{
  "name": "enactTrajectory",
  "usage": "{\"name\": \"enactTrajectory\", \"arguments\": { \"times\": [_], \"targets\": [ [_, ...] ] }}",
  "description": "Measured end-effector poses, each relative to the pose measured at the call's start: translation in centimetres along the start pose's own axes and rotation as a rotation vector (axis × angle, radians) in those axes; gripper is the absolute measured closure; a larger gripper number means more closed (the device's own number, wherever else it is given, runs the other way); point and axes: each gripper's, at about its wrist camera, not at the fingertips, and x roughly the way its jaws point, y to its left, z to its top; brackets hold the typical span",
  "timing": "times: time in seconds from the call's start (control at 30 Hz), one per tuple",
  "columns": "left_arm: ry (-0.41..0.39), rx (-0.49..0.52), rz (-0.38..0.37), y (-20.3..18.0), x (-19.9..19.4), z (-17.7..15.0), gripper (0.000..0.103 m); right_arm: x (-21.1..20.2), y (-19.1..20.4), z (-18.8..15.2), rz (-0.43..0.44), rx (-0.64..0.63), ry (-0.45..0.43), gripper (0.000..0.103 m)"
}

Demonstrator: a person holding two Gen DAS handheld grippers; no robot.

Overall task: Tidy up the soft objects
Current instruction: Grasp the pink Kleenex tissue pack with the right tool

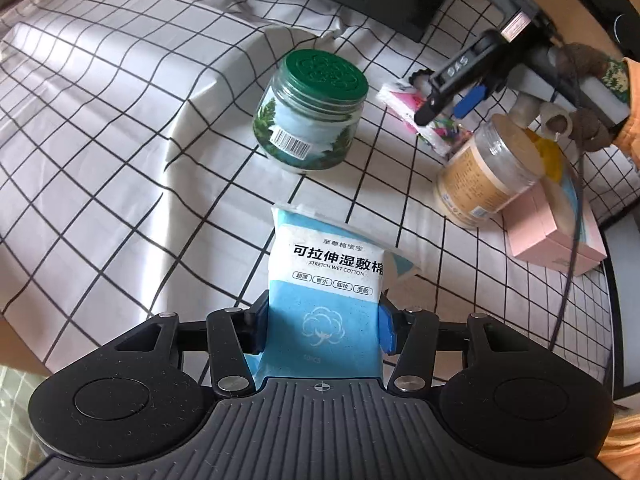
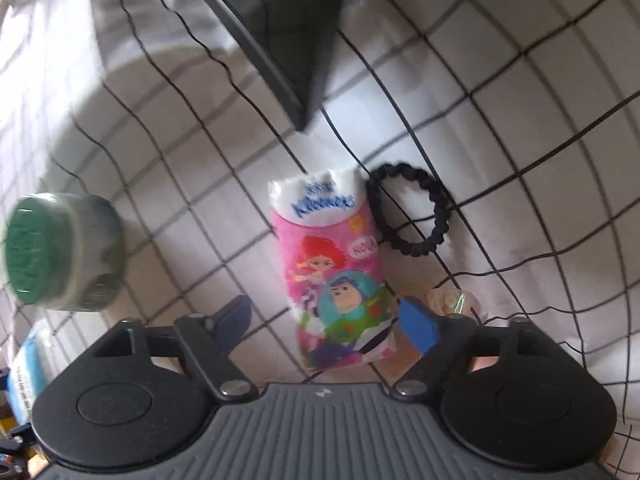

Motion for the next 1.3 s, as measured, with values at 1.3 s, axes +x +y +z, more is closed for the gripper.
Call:
{"name": "enactTrajectory", "arguments": {
  "times": [1.3],
  "targets": [
    [-0.234, 0.424, -0.143, -16.7, -8.5, 4.6, 0.048, -27.1, 0.0, -22.6, -0.065, 0.260, -0.701, 0.055]
  ]
}}
